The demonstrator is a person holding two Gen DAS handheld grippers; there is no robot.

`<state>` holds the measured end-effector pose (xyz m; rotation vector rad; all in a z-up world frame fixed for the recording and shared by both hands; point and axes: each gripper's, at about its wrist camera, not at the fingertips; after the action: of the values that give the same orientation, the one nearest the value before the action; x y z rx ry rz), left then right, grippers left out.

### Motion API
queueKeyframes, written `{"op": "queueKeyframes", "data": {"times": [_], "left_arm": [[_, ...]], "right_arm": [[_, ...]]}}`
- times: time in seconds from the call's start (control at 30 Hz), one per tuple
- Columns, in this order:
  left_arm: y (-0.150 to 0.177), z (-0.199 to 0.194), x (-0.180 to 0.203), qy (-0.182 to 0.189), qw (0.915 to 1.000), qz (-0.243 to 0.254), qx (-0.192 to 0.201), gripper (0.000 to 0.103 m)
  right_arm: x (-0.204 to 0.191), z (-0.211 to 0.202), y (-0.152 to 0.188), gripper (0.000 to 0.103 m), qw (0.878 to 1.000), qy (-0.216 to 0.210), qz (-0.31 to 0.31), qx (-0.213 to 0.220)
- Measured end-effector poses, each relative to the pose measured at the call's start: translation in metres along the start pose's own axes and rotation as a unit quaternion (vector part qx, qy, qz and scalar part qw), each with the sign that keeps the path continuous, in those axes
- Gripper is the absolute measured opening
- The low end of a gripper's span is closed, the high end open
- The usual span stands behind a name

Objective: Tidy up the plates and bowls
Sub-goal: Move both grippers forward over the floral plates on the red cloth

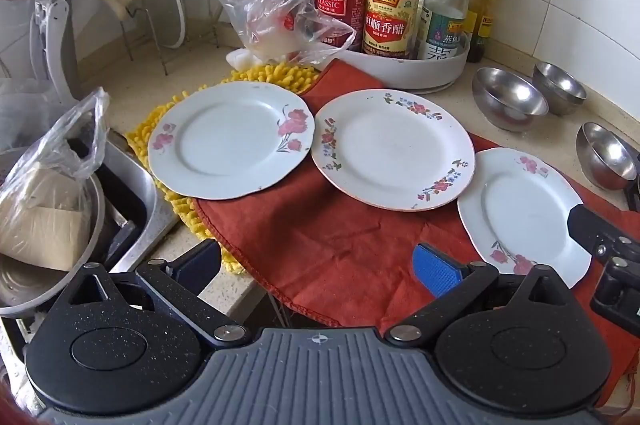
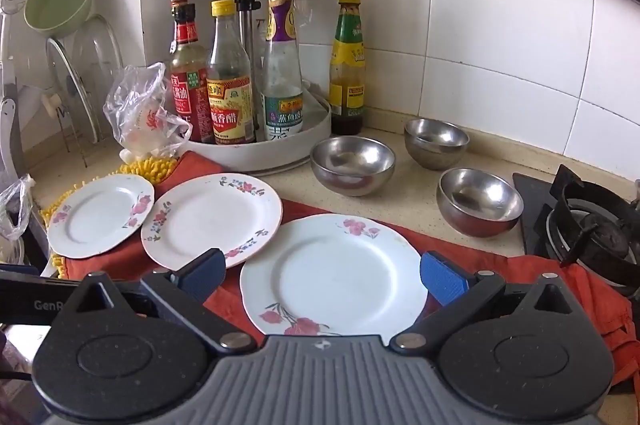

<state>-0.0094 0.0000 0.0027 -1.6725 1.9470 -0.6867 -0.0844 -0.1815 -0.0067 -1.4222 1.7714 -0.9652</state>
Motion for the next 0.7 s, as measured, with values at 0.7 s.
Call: {"op": "queueKeyframes", "data": {"times": [0.7], "left_arm": [[0.005,-0.013,0.000,0.022,0.9995,-0.013,0.021,0.103]], "right_arm": [[-0.003,-0.003,0.003,0.103,1.000,-0.001,0.010,0.006]]}}
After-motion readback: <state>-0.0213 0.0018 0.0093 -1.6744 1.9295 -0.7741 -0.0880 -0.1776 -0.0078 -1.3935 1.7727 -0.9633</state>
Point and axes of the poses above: each gripper's, at about its wrist camera, not at the fingertips, and z roughly the way its jaws point, x to its right, y to its underside, and after that the axes turned 2 degrees about -y, right-handed
